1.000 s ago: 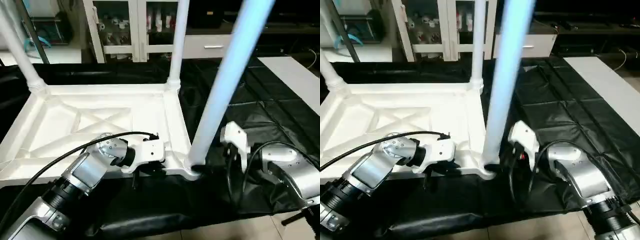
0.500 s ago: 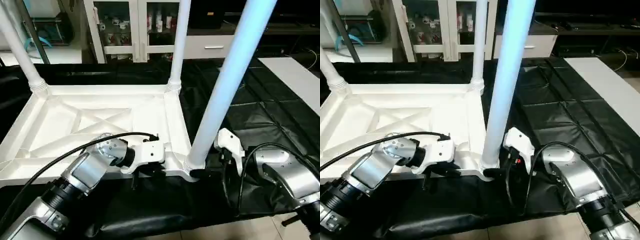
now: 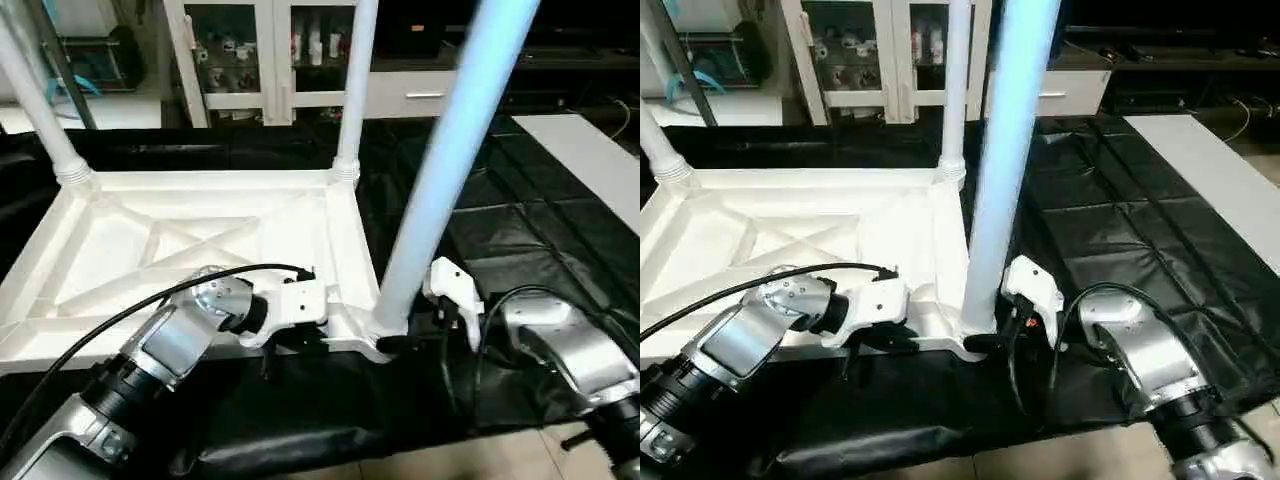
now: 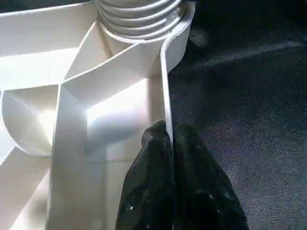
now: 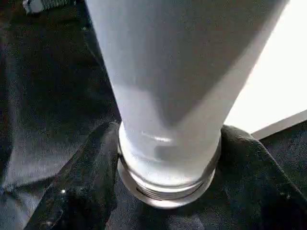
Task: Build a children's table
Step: Rotate leg to tighten
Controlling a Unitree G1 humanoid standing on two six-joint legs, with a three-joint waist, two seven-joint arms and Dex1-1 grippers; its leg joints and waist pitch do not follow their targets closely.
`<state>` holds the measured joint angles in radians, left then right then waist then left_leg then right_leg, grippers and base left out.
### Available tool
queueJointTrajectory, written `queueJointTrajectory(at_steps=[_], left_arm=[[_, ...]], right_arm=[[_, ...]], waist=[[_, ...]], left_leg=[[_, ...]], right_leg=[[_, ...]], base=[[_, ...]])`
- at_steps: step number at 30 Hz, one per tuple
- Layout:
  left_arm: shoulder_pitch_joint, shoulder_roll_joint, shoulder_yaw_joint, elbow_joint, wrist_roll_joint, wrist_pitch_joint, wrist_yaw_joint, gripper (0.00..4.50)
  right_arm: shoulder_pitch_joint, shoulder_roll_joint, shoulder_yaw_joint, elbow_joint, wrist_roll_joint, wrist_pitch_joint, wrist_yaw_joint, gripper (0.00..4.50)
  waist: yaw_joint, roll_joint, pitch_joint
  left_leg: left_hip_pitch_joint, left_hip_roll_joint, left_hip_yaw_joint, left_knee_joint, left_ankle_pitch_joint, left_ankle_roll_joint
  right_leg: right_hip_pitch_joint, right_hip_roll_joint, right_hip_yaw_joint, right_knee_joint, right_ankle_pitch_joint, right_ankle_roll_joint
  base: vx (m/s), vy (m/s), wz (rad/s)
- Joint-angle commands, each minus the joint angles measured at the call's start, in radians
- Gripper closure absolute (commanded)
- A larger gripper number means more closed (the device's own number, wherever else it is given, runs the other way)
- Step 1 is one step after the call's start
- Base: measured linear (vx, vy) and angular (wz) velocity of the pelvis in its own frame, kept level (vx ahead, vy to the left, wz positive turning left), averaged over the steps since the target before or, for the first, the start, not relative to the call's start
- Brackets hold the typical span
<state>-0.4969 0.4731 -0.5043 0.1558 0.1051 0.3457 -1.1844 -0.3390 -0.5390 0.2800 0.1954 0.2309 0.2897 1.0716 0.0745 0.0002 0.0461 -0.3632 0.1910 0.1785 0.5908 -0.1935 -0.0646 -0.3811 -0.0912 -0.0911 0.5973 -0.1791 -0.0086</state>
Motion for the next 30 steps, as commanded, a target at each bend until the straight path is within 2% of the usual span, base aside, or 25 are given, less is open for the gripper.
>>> queueJointTrajectory(at_steps=[1, 2, 4, 7, 8, 9, 10, 11, 12, 13, 14, 16, 17, 18, 19, 20, 21, 22, 23, 24, 25, 26, 27, 28, 30], left_arm=[[0.028, -0.038, -0.044, 0.044, 0.012, 0.018, 0.021, 4.5], [0.026, -0.052, -0.035, 0.057, 0.011, 0.019, 0.041, 4.5], [0.008, -0.107, -0.002, 0.114, 0.015, 0.023, 0.131, 4.5], [-0.018, -0.161, 0.028, 0.171, 0.02, 0.04, 0.218, 4.5], [-0.027, -0.176, 0.037, 0.186, 0.021, 0.046, 0.242, 4.5], [-0.041, -0.199, 0.052, 0.21, 0.022, 0.061, 0.282, 4.5], [-0.049, -0.216, 0.064, 0.226, 0.024, 0.07, 0.307, 4.5], [-0.06, -0.234, 0.077, 0.246, 0.032, 0.077, 0.343, 4.5], [-0.074, -0.256, 0.093, 0.272, 0.04, 0.091, 0.387, 4.5], [-0.086, -0.273, 0.105, 0.294, 0.049, 0.102, 0.427, 4.5], [-0.097, -0.284, 0.113, 0.311, 0.057, 0.107, 0.458, 4.5], [-0.121, -0.308, 0.131, 0.352, 0.073, 0.112, 0.526, 4.5], [-0.138, -0.321, 0.141, 0.381, 0.083, 0.107, 0.569, 4.5], [-0.148, -0.325, 0.143, 0.398, 0.088, 0.1, 0.593, 4.5], [-0.154, -0.328, 0.144, 0.409, 0.091, 0.096, 0.606, 4.5], [-0.157, -0.328, 0.144, 0.414, 0.093, 0.094, 0.613, 4.5], [-0.162, -0.327, 0.143, 0.417, 0.097, 0.09, 0.616, 4.5], [-0.163, -0.327, 0.144, 0.419, 0.097, 0.089, 0.617, 4.5], [-0.164, -0.327, 0.144, 0.42, 0.098, 0.089, 0.617, 4.5], [-0.165, -0.32, 0.146, 0.421, 0.1, 0.082, 0.615, 4.5], [-0.165, -0.316, 0.145, 0.422, 0.102, 0.08, 0.613, 4.5], [-0.164, -0.307, 0.142, 0.422, 0.106, 0.074, 0.608, 4.5], [-0.161, -0.302, 0.14, 0.419, 0.109, 0.071, 0.603, 4.5], [-0.159, -0.299, 0.138, 0.42, 0.109, 0.068, 0.604, 4.5], [-0.149, -0.285, 0.13, 0.406, 0.105, 0.063, 0.588, 4.5]], right_arm=[[-0.022, 0.06, -0.063, 0.105, -0.043, 0.013, -0.203, 1.78], [-0.024, 0.073, -0.072, 0.118, -0.043, 0.013, -0.228, 1.78], [-0.031, 0.131, -0.109, 0.165, -0.046, 0.017, -0.34, 1.78], [-0.044, 0.199, -0.147, 0.222, -0.053, 0.022, -0.475, 1.78], [-0.049, 0.22, -0.158, 0.241, -0.058, 0.021, -0.517, 1.78], [-0.061, 0.243, -0.166, 0.272, -0.073, 0.013, -0.58, 1.78], [-0.069, 0.26, -0.172, 0.294, -0.086, 0.004, -0.621, 1.78], [-0.079, 0.279, -0.175, 0.319, -0.101, -0.009, -0.667, 1.78], [-0.093, 0.304, -0.182, 0.347, -0.109, -0.02, -0.719, 1.79], [-0.106, 0.328, -0.19, 0.37, -0.114, -0.029, -0.769, 1.8], [-0.118, 0.347, -0.199, 0.391, -0.117, -0.035, -0.814, 1.8], [-0.154, 0.397, -0.228, 0.444, -0.115, -0.054, -0.921, 1.8], [-0.183, 0.433, -0.25, 0.485, -0.112, -0.074, -0.998, 1.8], [-0.203, 0.457, -0.261, 0.513, -0.107, -0.088, -1.04, 1.8], [-0.22, 0.474, -0.264, 0.533, -0.108, -0.101, -1.07, 1.8], [-0.231, 0.486, -0.265, 0.547, -0.109, -0.111, -1.089, 1.8], [-0.25, 0.503, -0.262, 0.568, -0.114, -0.126, -1.111, 1.8], [-0.257, 0.51, -0.262, 0.576, -0.114, -0.135, -1.115, 1.8], [-0.26, 0.513, -0.262, 0.579, -0.114, -0.138, -1.116, 1.8], [-0.273, 0.525, -0.252, 0.594, -0.118, -0.164, -1.101, 1.8], [-0.276, 0.529, -0.25, 0.597, -0.12, -0.172, -1.094, 1.8], [-0.28, 0.534, -0.248, 0.601, -0.123, -0.192, -1.078, 1.8], [-0.275, 0.535, -0.249, 0.59, -0.114, -0.198, -1.051, 1.8], [-0.272, 0.532, -0.245, 0.587, -0.12, -0.211, -1.049, 1.24], [-0.258, 0.523, -0.24, 0.557, -0.12, -0.228, -1.033, 1.1]], waist=[[-0.01, 0.004, -0.048], [-0.023, 0.004, -0.044], [-0.033, 0.001, -0.042], [-0.053, 0.003, -0.04], [-0.059, 0.006, -0.04], [-0.061, 0.003, -0.041], [-0.071, 0.007, -0.04], [-0.08, 0.012, -0.039], [-0.085, 0.009, -0.038], [-0.092, 0.014, -0.037], [-0.103, 0.009, -0.032], [-0.113, 0.02, -0.026], [-0.115, 0.032, -0.026], [-0.108, 0.04, -0.023], [-0.082, 0.041, -0.019], [-0.07, 0.024, -0.022], [-0.06, -0.047, -0.042], [-0.059, -0.053, -0.042], [-0.032, -0.039, -0.053], [-0.028, -0.018, -0.049], [-0.03, -0.009, -0.054], [-0.036, -0.001, -0.052], [-0.045, -0.008, -0.049], [-0.044, -0.007, -0.051], [-0.045, -0.011, -0.05]], left_leg=[[0.012, 0.044, -0.017, -0.081, -0.296, 0.0], [0.009, 0.041, -0.022, -0.084, -0.344, -0.017], [0.021, 0.039, -0.027, -0.081, -0.408, -0.028], [0.021, 0.035, -0.037, -0.08, -0.462, -0.034], [0.022, 0.034, -0.041, -0.08, -0.487, -0.038], [0.023, 0.036, -0.044, -0.082, -0.499, -0.039], [0.016, 0.037, -0.049, -0.087, -0.514, -0.043], [0.016, 0.037, -0.053, -0.09, -0.54, -0.047], [0.024, 0.038, -0.053, -0.089, -0.564, -0.047], [0.033, 0.038, -0.055, -0.087, -0.597, -0.046], [0.036, 0.04, -0.057, -0.091, -0.639, -0.046], [0.047, 0.042, -0.061, -0.098, -0.701, -0.054], [0.019, 0.061, -0.071, -0.135, -0.786, -0.067], [0.004, 0.072, -0.065, -0.163, -0.819, -0.074], [-0.03, 0.088, -0.038, -0.225, -0.885, -0.088], [-0.023, 0.085, -0.024, -0.227, -0.863, -0.068], [0.107, -0.006, -0.003, -0.012, -0.546, -0.045], [0.09, -0.015, -0.011, 0.038, -0.38, -0.003], [-0.029, 0.005, -0.042, -0.019, -0.14, 0.036], [-0.034, 0.024, -0.045, -0.065, -0.116, 0.003], [-0.017, 0.032, -0.046, -0.07, -0.15, -0.01], [-0.012, 0.037, -0.047, -0.077, -0.199, -0.02], [-0.004, 0.037, -0.042, -0.08, -0.304, -0.036], [0.002, 0.033, -0.04, -0.079, -0.35, -0.035], [0.0, 0.032, -0.038, -0.082, -0.362, -0.018]], right_leg=[[0.026, -0.066, 0.053, -0.085, -0.353, -0.194], [0.029, -0.064, 0.047, -0.091, -0.427, -0.169], [0.021, -0.066, 0.042, -0.105, -0.534, -0.129], [0.017, -0.068, 0.029, -0.122, -0.631, -0.081], [0.017, -0.067, 0.021, -0.127, -0.645, -0.068], [0.019, -0.067, 0.017, -0.13, -0.645, -0.062], [0.026, -0.067, 0.009, -0.128, -0.62, -0.06], [0.026, -0.067, 0.004, -0.132, -0.612, -0.056], [0.021, -0.066, 0.0, -0.138, -0.617, -0.054], [0.02, -0.067, -0.009, -0.145, -0.614, -0.054], [0.019, -0.062, -0.022, -0.153, -0.61, -0.048], [0.018, -0.057, -0.039, -0.156, -0.598, -0.045], [0.058, -0.047, -0.039, -0.105, -0.495, -0.049], [0.071, -0.038, -0.03, -0.065, -0.429, -0.066], [0.093, -0.016, -0.019, 0.049, -0.278, -0.095], [0.088, -0.014, 0.003, 0.062, -0.256, -0.081], [-0.075, -0.094, 0.049, -0.145, -0.817, -0.022], [-0.067, -0.136, 0.07, -0.167, -0.927, -0.009], [0.048, -0.148, 0.099, -0.111, -0.801, -0.016], [0.029, -0.094, 0.062, -0.09, -0.604, -0.037], [0.018, -0.077, 0.053, -0.08, -0.496, -0.058], [0.015, -0.068, 0.048, -0.072, -0.414, -0.084], [0.009, -0.055, 0.047, -0.072, -0.36, -0.125], [0.012, -0.059, 0.048, -0.074, -0.351, -0.15], [0.015, -0.063, 0.046, -0.084, -0.387, -0.151]], base=[[0.0, 0.0, 0.0], [0.0, 0.0, 0.0], [0.0, 0.0, 0.0], [-0.054, 0.016, -0.05], [0.0, 0.0, 0.0], [-0.053, 0.026, -0.13], [0.0, 0.0, 0.0], [-0.07, 0.054, -0.21], [0.0, 0.0, 0.0], [0.0, 0.0, 0.0], [0.0, 0.0, 0.0], [0.0, 0.0, 0.0], [0.0, 0.0, 0.0], [0.0, 0.0, 0.0], [-0.08, -0.004, -0.01], [-0.011, -0.078, 0.12], [-0.011, -0.078, 0.12], [0.037, -0.114, 0.04], [0.064, -0.053, -0.28], [0.064, -0.053, -0.28], [0.078, -0.02, -0.26], [0.0, 0.0, 0.0], [0.0, 0.0, 0.0], [0.0, 0.0, 0.0], [0.0, 0.0, 0.0]])
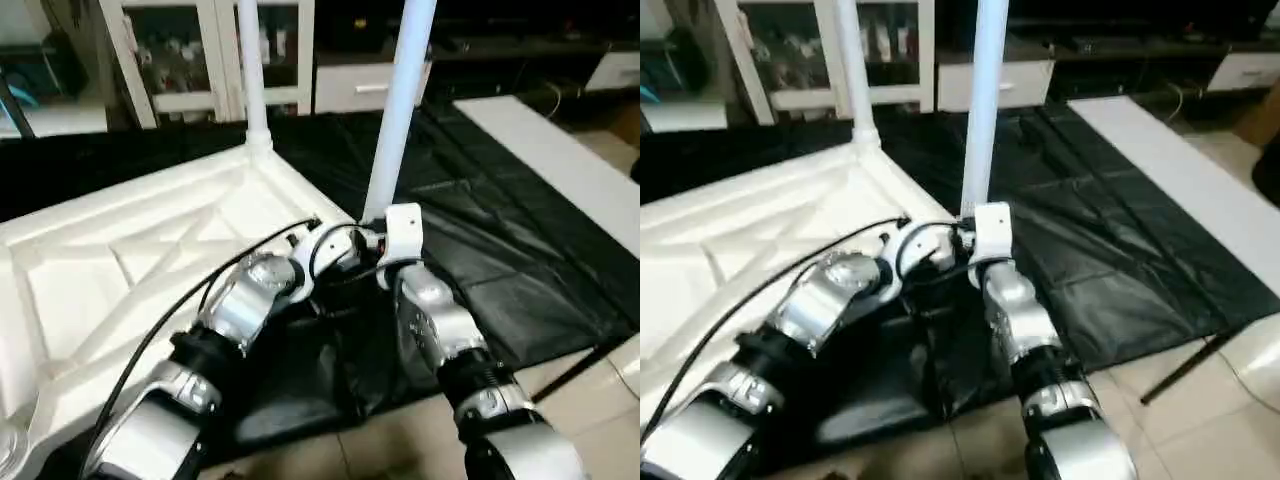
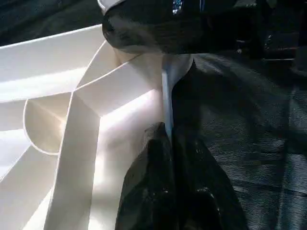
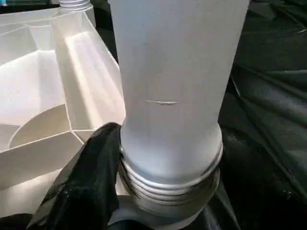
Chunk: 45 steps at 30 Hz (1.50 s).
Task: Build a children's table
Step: Rotate leg to tighten
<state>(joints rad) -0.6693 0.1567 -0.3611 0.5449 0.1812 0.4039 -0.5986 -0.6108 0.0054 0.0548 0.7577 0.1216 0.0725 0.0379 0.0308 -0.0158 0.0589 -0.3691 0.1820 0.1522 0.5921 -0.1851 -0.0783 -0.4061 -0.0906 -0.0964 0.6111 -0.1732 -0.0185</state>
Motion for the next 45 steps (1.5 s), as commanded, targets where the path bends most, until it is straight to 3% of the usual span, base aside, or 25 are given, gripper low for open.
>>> queueJointTrajectory(at_steps=[1, 3, 6, 8, 9, 10, 12, 14, 16, 17, 18, 20, 21, 22, 24, 27, 28, 32, 36, 38, 41, 42, 45], left_arm=[[0.039, 0.045, -0.017, -0.009, 0.026, 0.011, -0.015, 4.5], [0.055, 0.06, -0.025, -0.036, 0.027, 0.013, -0.036, 4.5], [0.097, 0.093, -0.045, -0.1, 0.023, 0.024, -0.088, 4.5], [0.121, 0.119, -0.06, -0.137, 0.021, 0.031, -0.126, 4.5], [0.141, 0.144, -0.072, -0.173, 0.016, 0.04, -0.159, 4.5], [0.141, 0.144, -0.072, -0.173, 0.016, 0.04, -0.159, 4.5], [0.173, 0.186, -0.093, -0.246, -0.001, 0.052, -0.231, 4.5], [0.181, 0.202, -0.105, -0.27, -0.011, 0.044, -0.269, 4.5], [0.189, 0.221, -0.119, -0.294, -0.025, 0.025, -0.318, 4.5], [0.215, 0.278, -0.162, -0.355, -0.064, -0.063, -0.45, 4.5], [0.23, 0.313, -0.184, -0.396, -0.09, -0.07, -0.524, 4.5], [0.23, 0.313, -0.184, -0.396, -0.09, -0.07, -0.524, 4.5], [0.237, 0.347, -0.208, -0.439, -0.104, -0.028, -0.584, 4.5], [0.235, 0.355, -0.215, -0.451, -0.105, -0.005, -0.594, 4.5], [0.229, 0.364, -0.23, -0.461, -0.099, -0.008, -0.614, 4.5], [0.226, 0.361, -0.231, -0.459, -0.095, -0.011, -0.614, 4.5], [0.219, 0.362, -0.231, -0.457, -0.093, -0.019, -0.618, 4.5], [0.211, 0.362, -0.232, -0.448, -0.09, -0.032, -0.615, 4.5], [0.199, 0.352, -0.235, -0.429, -0.077, -0.036, -0.601, 4.5], [0.196, 0.352, -0.235, -0.424, -0.074, -0.039, -0.599, 4.5], [0.196, 0.356, -0.232, -0.423, -0.074, -0.042, -0.6, 4.5], [0.198, 0.359, -0.231, -0.423, -0.074, -0.043, -0.6, 4.5], [0.202, 0.367, -0.229, -0.425, -0.072, -0.044, -0.6, 4.5]], right_arm=[[0.034, -0.032, -0.016, -0.051, -0.002, -0.009, 0.011, 1.08], [0.051, -0.045, -0.012, -0.087, 0.006, 0.006, 0.035, 0.89], [0.099, -0.085, -0.002, -0.175, 0.026, 0.054, 0.114, 0.65], [0.129, -0.119, -0.002, -0.225, 0.034, 0.102, 0.16, 0.44], [0.161, -0.161, 0.007, -0.288, 0.045, 0.151, 0.223, 0.44], [0.161, -0.161, 0.007, -0.288, 0.045, 0.151, 0.223, 0.26], [0.225, -0.263, 0.043, -0.435, 0.088, 0.226, 0.398, 0.19], [0.246, -0.309, 0.06, -0.488, 0.11, 0.236, 0.479, 0.19], [0.265, -0.356, 0.08, -0.537, 0.13, 0.232, 0.569, 0.19], [0.29, -0.433, 0.115, -0.616, 0.169, 0.24, 0.707, 0.19], [0.299, -0.476, 0.135, -0.652, 0.184, 0.245, 0.775, 0.19], [0.299, -0.476, 0.135, -0.652, 0.184, 0.245, 0.775, 0.19], [0.304, -0.529, 0.15, -0.689, 0.188, 0.259, 0.851, 0.19], [0.304, -0.546, 0.152, -0.699, 0.185, 0.266, 0.872, 0.19], [0.295, -0.583, 0.164, -0.691, 0.173, 0.275, 0.927, 0.19], [0.292, -0.602, 0.176, -0.688, 0.168, 0.273, 0.957, 0.19], [0.285, -0.643, 0.207, -0.683, 0.15, 0.273, 1.011, 0.19], [0.268, -0.667, 0.243, -0.66, 0.12, 0.256, 1.056, 0.19], [0.236, -0.66, 0.264, -0.606, 0.082, 0.229, 1.07, 0.19], [0.222, -0.65, 0.267, -0.582, 0.075, 0.218, 1.067, 0.19], [0.21, -0.637, 0.265, -0.571, 0.084, 0.218, 1.064, 0.35], [0.206, -0.63, 0.265, -0.567, 0.09, 0.218, 1.066, 0.35], [0.201, -0.619, 0.275, -0.551, 0.074, 0.198, 1.088, 0.62]], waist=[[-0.001, 0.004, -0.064], [0.003, 0.006, -0.064], [0.005, -0.004, -0.068], [0.009, 0.001, -0.069], [0.011, 0.009, -0.068], [0.011, 0.009, -0.068], [0.02, 0.001, -0.07], [0.023, 0.003, -0.069], [0.03, 0.007, -0.067], [0.032, 0.015, -0.067], [0.033, 0.013, -0.066], [0.028, 0.012, -0.061], [0.027, 0.02, -0.06], [0.033, 0.026, -0.06], [0.033, 0.023, -0.055], [0.035, 0.021, -0.058], [0.034, 0.021, -0.058], [0.033, 0.022, -0.059], [0.031, 0.016, -0.063], [0.034, 0.013, -0.061], [0.032, 0.014, -0.06], [0.029, 0.003, -0.061], [0.029, 0.01, -0.06]], left_leg=[[0.003, 0.041, -0.01, -0.084, -0.358, -0.001], [0.001, 0.043, -0.008, -0.085, -0.32, 0.007], [0.002, 0.044, 0.0, -0.081, -0.254, 0.028], [-0.002, 0.045, 0.004, -0.079, -0.193, 0.047], [-0.002, 0.045, 0.005, -0.079, -0.178, 0.049], [-0.002, 0.045, 0.005, -0.079, -0.178, 0.049], [0.006, 0.05, 0.012, -0.075, -0.15, 0.06], [0.005, 0.052, 0.013, -0.074, -0.138, 0.069], [0.009, 0.052, 0.015, -0.075, -0.15, 0.068], [0.008, 0.052, 0.013, -0.076, -0.159, 0.064], [0.01, 0.056, 0.011, -0.078, -0.19, 0.064], [0.008, 0.054, 0.013, -0.08, -0.212, 0.066], [0.011, 0.052, 0.012, -0.082, -0.234, 0.053], [0.023, 0.055, 0.013, -0.082, -0.263, 0.037], [0.03, 0.053, 0.019, -0.081, -0.306, 0.031], [0.026, 0.053, 0.017, -0.081, -0.292, 0.028], [0.022, 0.054, 0.015, -0.081, -0.287, 0.028], [0.021, 0.054, 0.014, -0.081, -0.288, 0.029], [0.017, 0.052, 0.013, -0.078, -0.262, 0.036], [0.023, 0.052, 0.016, -0.076, -0.267, 0.039], [0.019, 0.052, 0.013, -0.078, -0.271, 0.039], [0.016, 0.052, 0.012, -0.079, -0.273, 0.038], [0.017, 0.052, 0.01, -0.08, -0.285, 0.036]], right_leg=[[0.043, -0.064, 0.052, -0.099, -0.388, -0.137], [0.044, -0.064, 0.055, -0.097, -0.346, -0.138], [0.047, -0.061, 0.059, -0.089, -0.253, -0.161], [0.053, -0.061, 0.059, -0.08, -0.188, -0.182], [0.059, -0.057, 0.058, -0.076, -0.167, -0.187], [0.059, -0.057, 0.058, -0.076, -0.167, -0.187], [0.061, -0.055, 0.06, -0.071, -0.1, -0.201], [0.061, -0.055, 0.061, -0.067, -0.085, -0.204], [0.058, -0.057, 0.061, -0.07, -0.105, -0.211], [0.059, -0.058, 0.06, -0.072, -0.117, -0.211], [0.064, -0.059, 0.061, -0.072, -0.131, -0.2], [0.06, -0.056, 0.061, -0.077, -0.164, -0.198], [0.056, -0.058, 0.06, -0.084, -0.22, -0.195], [0.052, -0.057, 0.061, -0.089, -0.249, -0.195], [0.043, -0.055, 0.066, -0.095, -0.297, -0.2], [0.047, -0.057, 0.067, -0.096, -0.333, -0.185], [0.049, -0.056, 0.066, -0.095, -0.346, -0.174], [0.05, -0.056, 0.066, -0.096, -0.344, -0.17], [0.053, -0.059, 0.065, -0.091, -0.327, -0.178], [0.049, -0.06, 0.066, -0.096, -0.354, -0.179], [0.053, -0.059, 0.064, -0.096, -0.368, -0.172], [0.055, -0.059, 0.063, -0.097, -0.374, -0.166], [0.052, -0.061, 0.063, -0.098, -0.401, -0.16]], base=[[0.0, 0.0, 0.0], [0.0, 0.0, 0.0], [0.0, 0.0, 0.0], [0.025, -0.006, 0.02], [0.0, 0.0, 0.0], [0.0, 0.0, 0.0], [0.0, 0.0, 0.0], [0.0, 0.0, 0.0], [0.0, 0.0, 0.0], [0.0, 0.0, 0.0], [0.0, 0.0, 0.0], [0.0, 0.0, 0.0], [0.0, 0.0, 0.0], [0.0, 0.0, 0.0], [0.0, 0.0, 0.0], [0.0, 0.0, 0.0], [0.0, 0.0, 0.0], [0.0, 0.0, 0.0], [0.0, 0.0, 0.0], [0.0, 0.0, 0.0], [0.0, 0.0, 0.0], [0.0, 0.0, 0.0], [0.0, 0.0, 0.0]])
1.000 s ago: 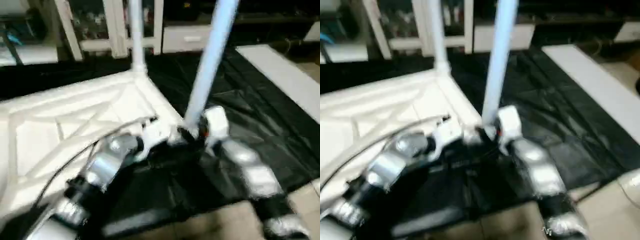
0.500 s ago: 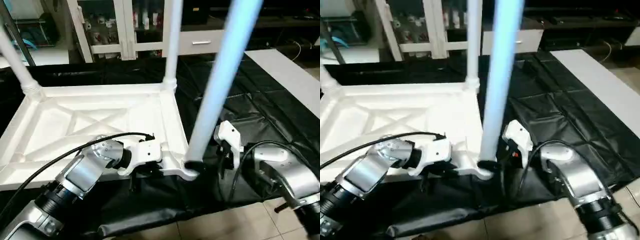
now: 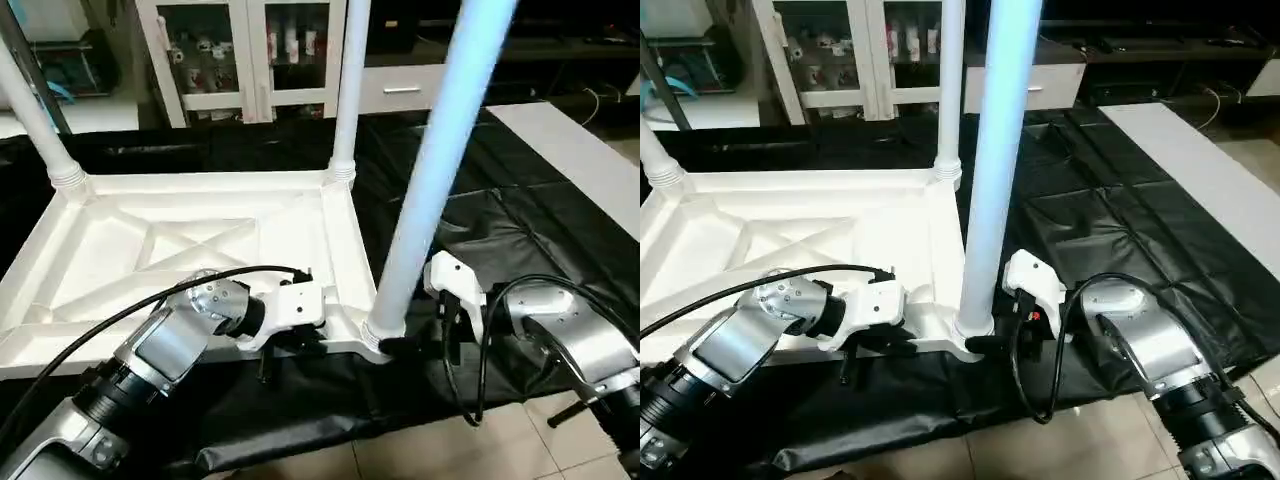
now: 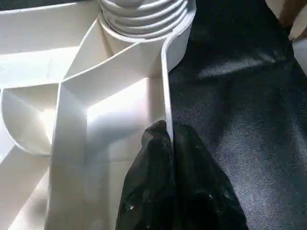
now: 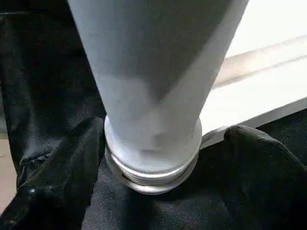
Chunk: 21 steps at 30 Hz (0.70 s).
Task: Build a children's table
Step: Rotate leg to tighten
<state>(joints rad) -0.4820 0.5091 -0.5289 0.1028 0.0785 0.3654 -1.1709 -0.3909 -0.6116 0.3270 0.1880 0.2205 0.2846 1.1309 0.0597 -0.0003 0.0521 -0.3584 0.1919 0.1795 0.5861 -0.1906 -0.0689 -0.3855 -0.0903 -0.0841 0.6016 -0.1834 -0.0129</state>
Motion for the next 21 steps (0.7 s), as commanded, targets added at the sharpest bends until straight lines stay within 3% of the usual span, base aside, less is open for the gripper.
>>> queueJointTrajectory(at_steps=[1, 6, 9, 10, 11, 16, 21], left_arm=[[0.016, 0.016, -0.061, 0.018, 0.034, -0.007, -0.027, 4.5], [0.022, 0.014, -0.061, 0.01, 0.036, -0.002, -0.026, 4.5], [0.027, 0.017, -0.06, 0.009, 0.037, -0.003, -0.026, 4.5], [0.028, 0.017, -0.06, 0.009, 0.037, -0.003, -0.025, 4.5], [0.031, 0.018, -0.061, 0.009, 0.039, -0.003, -0.024, 4.5], [0.038, 0.016, -0.064, -0.004, 0.038, 0.009, -0.024, 4.5], [0.045, 0.022, -0.063, -0.005, 0.038, 0.009, -0.025, 4.5]], right_arm=[[-0.022, 0.0, 0.007, 0.03, -0.032, -0.022, -0.002, 0.68], [-0.033, 0.011, 0.015, 0.065, -0.044, -0.044, 0.007, 1.12], [-0.04, 0.022, 0.018, 0.078, -0.051, -0.055, 0.01, 1.22], [-0.042, 0.025, 0.019, 0.084, -0.054, -0.061, 0.013, 1.45], [-0.042, 0.028, 0.02, 0.086, -0.055, -0.065, 0.014, 1.45], [-0.032, 0.035, 0.023, 0.094, -0.056, -0.083, 0.017, 1.74], [-0.026, 0.042, 0.021, 0.101, -0.06, -0.089, 0.018, 1.77]], waist=[[-0.001, -0.006, -0.053], [-0.001, -0.013, -0.054], [-0.002, -0.009, -0.054], [-0.003, -0.01, -0.054], [-0.003, -0.006, -0.053], [-0.005, -0.009, -0.051], [-0.007, -0.008, -0.052]], left_leg=[[0.008, 0.042, -0.017, -0.074, -0.288, 0.023], [0.008, 0.043, -0.017, -0.073, -0.282, 0.026], [0.008, 0.043, -0.017, -0.074, -0.284, 0.026], [0.008, 0.043, -0.017, -0.075, -0.287, 0.024], [0.01, 0.042, -0.018, -0.075, -0.297, 0.022], [0.011, 0.041, -0.02, -0.075, -0.328, 0.016], [0.009, 0.042, -0.021, -0.077, -0.322, 0.019]], right_leg=[[0.031, -0.061, 0.05, -0.089, -0.4, -0.163], [0.031, -0.062, 0.05, -0.088, -0.403, -0.161], [0.029, -0.061, 0.051, -0.088, -0.394, -0.165], [0.029, -0.061, 0.05, -0.088, -0.39, -0.166], [0.029, -0.061, 0.05, -0.089, -0.4, -0.165], [0.027, -0.062, 0.049, -0.097, -0.464, -0.143], [0.028, -0.061, 0.049, -0.093, -0.441, -0.15]], base=[[0.0, 0.0, 0.0], [0.0, 0.0, 0.0], [0.0, 0.0, 0.0], [0.0, 0.0, 0.0], [0.0, 0.0, 0.0], [0.0, 0.0, 0.0], [0.0, 0.0, 0.0]])
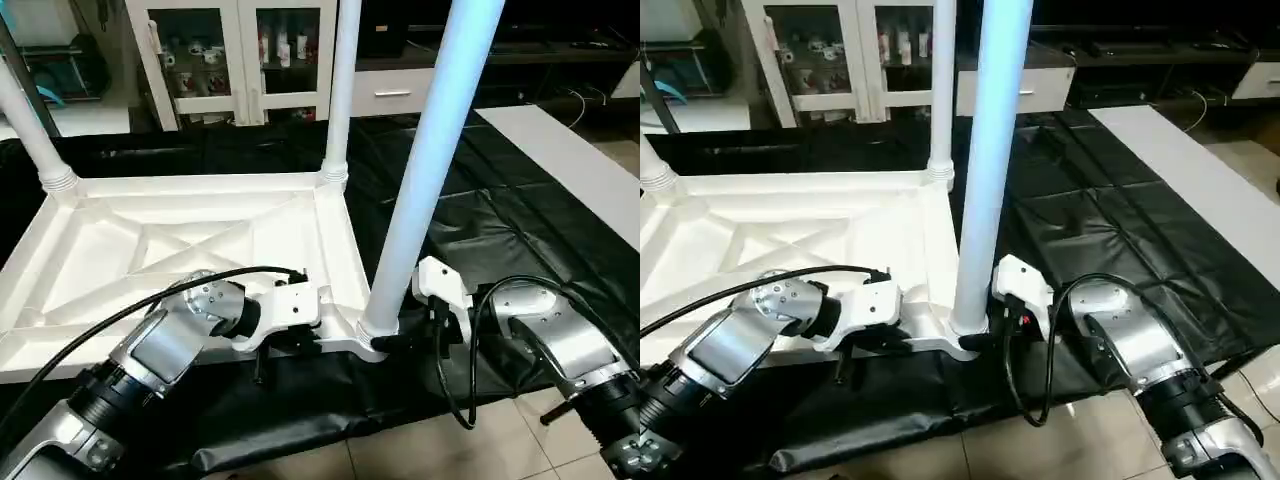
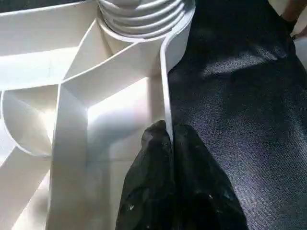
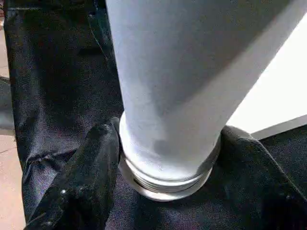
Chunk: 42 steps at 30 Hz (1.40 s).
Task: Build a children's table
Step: Rotate leg to tighten
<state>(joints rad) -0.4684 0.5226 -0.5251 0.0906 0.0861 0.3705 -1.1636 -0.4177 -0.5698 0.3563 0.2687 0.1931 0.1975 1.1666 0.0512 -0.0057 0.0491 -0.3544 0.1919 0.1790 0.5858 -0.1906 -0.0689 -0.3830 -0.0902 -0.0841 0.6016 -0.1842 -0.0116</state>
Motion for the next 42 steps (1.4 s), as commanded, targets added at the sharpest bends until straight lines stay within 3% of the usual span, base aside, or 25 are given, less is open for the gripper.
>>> queueJointTrajectory(at_steps=[1, 2, 3, 5, 7, 9, 10, 12, 13, 16, 18, 20, 22, 23, 24, 26, 29, 30, 35, 36, 37, 39, 40, 41, 42], left_arm=[[0.034, 0.012, -0.066, 0.004, 0.03, 0.006, -0.033, 4.5], [0.035, 0.013, -0.066, 0.003, 0.03, 0.007, -0.034, 4.5], [0.036, 0.016, -0.064, -0.001, 0.028, 0.009, -0.035, 4.5], [0.035, 0.017, -0.063, -0.002, 0.027, 0.011, -0.036, 4.5], [0.024, -0.022, -0.048, 0.054, 0.042, 0.002, 0.027, 4.5], [0.021, -0.035, -0.041, 0.068, 0.044, 0.001, 0.047, 4.5], [0.008, -0.072, -0.015, 0.104, 0.043, 0.008, 0.105, 4.5], [-0.007, -0.104, 0.004, 0.141, 0.045, 0.008, 0.156, 4.5], [-0.022, -0.134, 0.022, 0.178, 0.049, 0.007, 0.206, 4.5], [-0.086, -0.22, 0.069, 0.291, 0.055, 0.019, 0.34, 4.5], [-0.138, -0.274, 0.098, 0.367, 0.064, 0.035, 0.427, 4.5], [-0.159, -0.294, 0.109, 0.395, 0.072, 0.042, 0.462, 4.5], [-0.173, -0.308, 0.118, 0.418, 0.08, 0.042, 0.485, 4.5], [-0.192, -0.328, 0.13, 0.444, 0.091, 0.05, 0.529, 4.5], [-0.212, -0.353, 0.14, 0.47, 0.102, 0.055, 0.577, 4.5], [-0.23, -0.375, 0.142, 0.496, 0.114, 0.054, 0.617, 4.5], [-0.236, -0.392, 0.136, 0.515, 0.117, 0.044, 0.632, 4.5], [-0.236, -0.394, 0.131, 0.519, 0.119, 0.04, 0.633, 4.5], [-0.218, -0.379, 0.123, 0.494, 0.118, 0.045, 0.609, 4.5], [-0.218, -0.375, 0.123, 0.494, 0.119, 0.043, 0.603, 4.5], [-0.216, -0.368, 0.123, 0.491, 0.119, 0.04, 0.597, 4.5], [-0.21, -0.354, 0.12, 0.488, 0.12, 0.032, 0.582, 4.5], [-0.21, -0.354, 0.12, 0.488, 0.12, 0.032, 0.582, 4.5], [-0.201, -0.339, 0.115, 0.477, 0.122, 0.026, 0.564, 4.5], [-0.188, -0.321, 0.11, 0.454, 0.121, 0.03, 0.539, 4.5]], right_arm=[[0.003, 0.002, -0.01, 0.018, -0.03, 0.0, -0.014, 1.77], [0.003, 0.003, -0.01, 0.016, -0.03, 0.001, -0.015, 1.78], [0.003, 0.003, -0.011, 0.013, -0.028, 0.004, -0.015, 1.78], [0.002, 0.007, -0.018, 0.015, -0.026, 0.004, -0.023, 1.78], [-0.017, 0.074, -0.076, 0.101, -0.048, -0.007, -0.2, 1.78], [-0.023, 0.094, -0.091, 0.122, -0.056, -0.007, -0.253, 1.78], [-0.029, 0.13, -0.119, 0.148, -0.054, 0.007, -0.334, 1.78], [-0.034, 0.165, -0.144, 0.172, -0.055, 0.012, -0.411, 1.78], [-0.038, 0.194, -0.166, 0.19, -0.053, 0.022, -0.477, 1.78], [-0.06, 0.281, -0.207, 0.262, -0.072, 0.024, -0.673, 1.78], [-0.082, 0.346, -0.227, 0.324, -0.098, 0.009, -0.818, 1.78], [-0.094, 0.377, -0.235, 0.351, -0.109, 0.003, -0.889, 1.78], [-0.103, 0.398, -0.241, 0.371, -0.115, -0.003, -0.94, 1.78], [-0.119, 0.435, -0.253, 0.403, -0.123, -0.009, -1.032, 1.78], [-0.143, 0.481, -0.27, 0.447, -0.141, -0.018, -1.168, 1.78], [-0.168, 0.526, -0.287, 0.495, -0.16, -0.031, -1.296, 1.78], [-0.196, 0.574, -0.298, 0.539, -0.161, -0.076, -1.353, 1.78], [-0.205, 0.593, -0.304, 0.554, -0.146, -0.097, -1.339, 1.78], [-0.2, 0.6, -0.296, 0.51, -0.124, -0.157, -1.24, 1.78], [-0.197, 0.594, -0.293, 0.494, -0.129, -0.167, -1.238, 1.22], [-0.19, 0.588, -0.29, 0.473, -0.127, -0.161, -1.225, 1.08], [-0.173, 0.578, -0.284, 0.431, -0.121, -0.156, -1.205, 1.0], [-0.173, 0.578, -0.284, 0.431, -0.121, -0.156, -1.205, 0.88], [-0.151, 0.57, -0.288, 0.379, -0.109, -0.14, -1.185, 0.88], [-0.123, 0.555, -0.288, 0.31, -0.092, -0.106, -1.152, 0.73]], waist=[[0.001, -0.003, -0.049], [0.0, -0.003, -0.049], [-0.001, 0.004, -0.049], [-0.002, 0.003, -0.05], [-0.006, 0.002, -0.048], [-0.014, 0.0, -0.044], [-0.021, -0.009, -0.046], [-0.024, -0.003, -0.045], [-0.029, 0.002, -0.041], [-0.034, 0.003, -0.047], [-0.041, 0.001, -0.051], [-0.043, 0.002, -0.05], [-0.05, 0.001, -0.049], [-0.048, 0.007, -0.05], [-0.051, 0.01, -0.052], [-0.047, 0.008, -0.057], [-0.042, 0.009, -0.065], [-0.04, 0.005, -0.068], [-0.032, 0.007, -0.071], [-0.028, 0.009, -0.073], [-0.027, 0.009, -0.072], [-0.021, 0.021, -0.071], [-0.02, 0.018, -0.068], [-0.02, 0.028, -0.07], [-0.023, 0.024, -0.068]], left_leg=[[0.006, 0.042, -0.02, -0.076, -0.323, 0.018], [0.007, 0.042, -0.02, -0.076, -0.325, 0.018], [0.008, 0.042, -0.02, -0.077, -0.334, 0.015], [0.007, 0.041, -0.02, -0.076, -0.337, 0.014], [0.005, 0.039, -0.019, -0.076, -0.335, 0.015], [0.008, 0.036, -0.021, -0.076, -0.361, 0.001], [0.008, 0.035, -0.025, -0.075, -0.38, -0.006], [0.008, 0.033, -0.031, -0.075, -0.403, -0.012], [0.012, 0.033, -0.03, -0.075, -0.426, -0.015], [0.005, 0.034, -0.04, -0.082, -0.446, -0.028], [0.007, 0.034, -0.041, -0.083, -0.446, -0.035], [0.007, 0.034, -0.042, -0.085, -0.451, -0.034], [0.014, 0.032, -0.037, -0.081, -0.46, -0.025], [0.011, 0.032, -0.037, -0.082, -0.454, -0.022], [0.011, 0.032, -0.033, -0.083, -0.432, -0.027], [0.01, 0.031, -0.03, -0.082, -0.394, -0.026], [0.002, 0.032, -0.024, -0.078, -0.312, -0.012], [-0.005, 0.032, -0.019, -0.075, -0.253, 0.003], [-0.009, 0.033, -0.013, -0.069, -0.186, 0.034], [-0.009, 0.034, -0.012, -0.067, -0.138, 0.044], [-0.008, 0.035, -0.011, -0.066, -0.133, 0.047], [-0.005, 0.035, -0.011, -0.068, -0.137, 0.042], [-0.005, 0.035, -0.01, -0.069, -0.146, 0.041], [-0.005, 0.035, -0.012, -0.069, -0.155, 0.033], [-0.004, 0.036, -0.01, -0.071, -0.176, 0.03]], right_leg=[[0.025, -0.061, 0.049, -0.093, -0.434, -0.154], [0.025, -0.061, 0.049, -0.093, -0.433, -0.155], [0.025, -0.06, 0.049, -0.095, -0.429, -0.157], [0.026, -0.059, 0.049, -0.093, -0.419, -0.161], [0.024, -0.06, 0.049, -0.094, -0.425, -0.165], [0.02, -0.059, 0.045, -0.101, -0.483, -0.149], [0.023, -0.06, 0.04, -0.104, -0.53, -0.127], [0.021, -0.063, 0.035, -0.112, -0.588, -0.098], [0.013, -0.061, 0.032, -0.118, -0.606, -0.089], [0.024, -0.062, 0.021, -0.12, -0.568, -0.079], [0.023, -0.064, 0.019, -0.118, -0.521, -0.093], [0.023, -0.065, 0.02, -0.118, -0.502, -0.1], [0.014, -0.066, 0.024, -0.123, -0.499, -0.112], [0.018, -0.067, 0.025, -0.121, -0.488, -0.114], [0.013, -0.065, 0.031, -0.119, -0.447, -0.127], [0.017, -0.065, 0.034, -0.11, -0.387, -0.143], [0.021, -0.064, 0.039, -0.097, -0.273, -0.168], [0.026, -0.063, 0.041, -0.085, -0.209, -0.184], [0.03, -0.061, 0.041, -0.077, -0.142, -0.203], [0.033, -0.059, 0.04, -0.068, -0.08, -0.217], [0.032, -0.058, 0.041, -0.068, -0.071, -0.222], [0.033, -0.057, 0.04, -0.066, -0.064, -0.228], [0.033, -0.055, 0.041, -0.071, -0.07, -0.223], [0.035, -0.055, 0.041, -0.067, -0.071, -0.225], [0.034, -0.053, 0.042, -0.072, -0.072, -0.22]], base=[[0.0, 0.0, 0.0], [0.0, 0.0, 0.0], [0.0, 0.0, 0.0], [0.0, 0.0, 0.0], [0.0, 0.0, 0.0], [0.0, 0.0, 0.0], [0.0, 0.0, 0.0], [0.0, 0.0, 0.0], [0.0, 0.0, 0.0], [0.0, 0.0, 0.0], [0.0, 0.0, 0.0], [0.0, 0.0, 0.0], [0.0, 0.0, 0.0], [0.0, 0.0, 0.0], [0.0, 0.0, 0.0], [0.0, 0.0, 0.0], [0.0, 0.0, 0.0], [0.0, 0.0, 0.0], [0.0, 0.0, 0.0], [0.0, 0.0, 0.0], [0.0, 0.0, 0.0], [0.0, 0.0, 0.0], [0.0, 0.0, 0.0], [0.0, 0.0, 0.0], [0.0, 0.0, 0.0]])
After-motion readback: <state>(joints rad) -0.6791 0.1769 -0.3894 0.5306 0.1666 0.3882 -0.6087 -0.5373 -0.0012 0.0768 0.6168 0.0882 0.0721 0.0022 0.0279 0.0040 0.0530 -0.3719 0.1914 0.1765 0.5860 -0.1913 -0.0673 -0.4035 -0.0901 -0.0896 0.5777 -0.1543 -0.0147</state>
